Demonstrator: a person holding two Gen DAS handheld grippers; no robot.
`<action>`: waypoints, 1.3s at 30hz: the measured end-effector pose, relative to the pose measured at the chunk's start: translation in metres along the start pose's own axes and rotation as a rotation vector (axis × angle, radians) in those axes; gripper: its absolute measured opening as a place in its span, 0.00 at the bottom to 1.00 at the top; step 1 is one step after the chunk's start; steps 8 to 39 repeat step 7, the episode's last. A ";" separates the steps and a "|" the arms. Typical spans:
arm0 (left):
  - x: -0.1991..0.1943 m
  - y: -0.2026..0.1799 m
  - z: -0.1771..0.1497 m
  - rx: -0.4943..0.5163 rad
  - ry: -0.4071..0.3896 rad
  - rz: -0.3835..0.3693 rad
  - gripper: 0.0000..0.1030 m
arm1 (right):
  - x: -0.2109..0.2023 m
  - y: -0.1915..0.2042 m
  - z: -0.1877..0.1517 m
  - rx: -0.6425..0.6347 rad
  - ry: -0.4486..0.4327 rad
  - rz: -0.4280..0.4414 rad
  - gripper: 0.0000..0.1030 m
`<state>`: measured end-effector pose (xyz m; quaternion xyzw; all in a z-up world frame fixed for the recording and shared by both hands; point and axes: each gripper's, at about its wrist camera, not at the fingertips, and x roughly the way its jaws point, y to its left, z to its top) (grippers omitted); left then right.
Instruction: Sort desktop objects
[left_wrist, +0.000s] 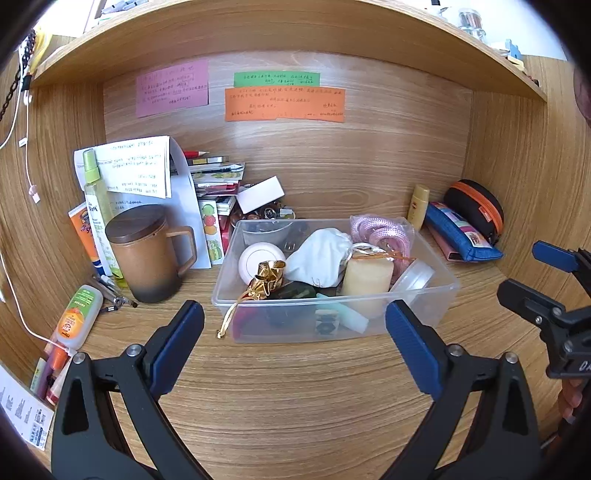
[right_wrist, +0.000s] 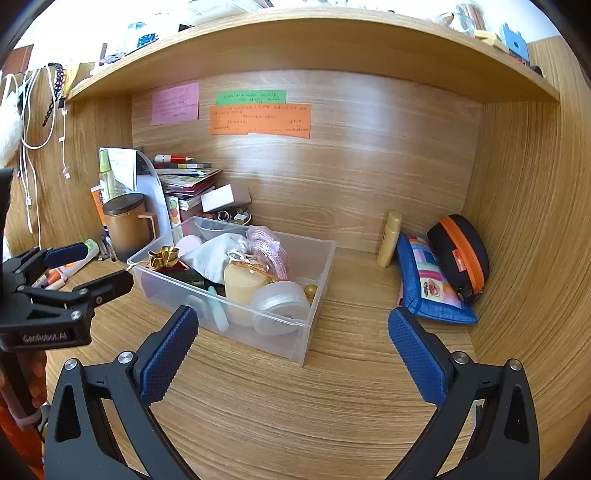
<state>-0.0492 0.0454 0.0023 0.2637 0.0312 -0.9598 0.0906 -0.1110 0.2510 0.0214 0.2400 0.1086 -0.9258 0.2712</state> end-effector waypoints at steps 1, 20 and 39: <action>0.000 -0.001 0.000 0.003 0.000 0.000 0.97 | 0.001 0.000 0.000 0.003 0.003 0.002 1.00; -0.003 -0.001 0.001 0.001 -0.018 -0.013 0.97 | 0.008 -0.002 0.001 0.010 0.012 0.012 1.00; -0.003 -0.001 0.001 0.001 -0.018 -0.013 0.97 | 0.008 -0.002 0.001 0.010 0.012 0.012 1.00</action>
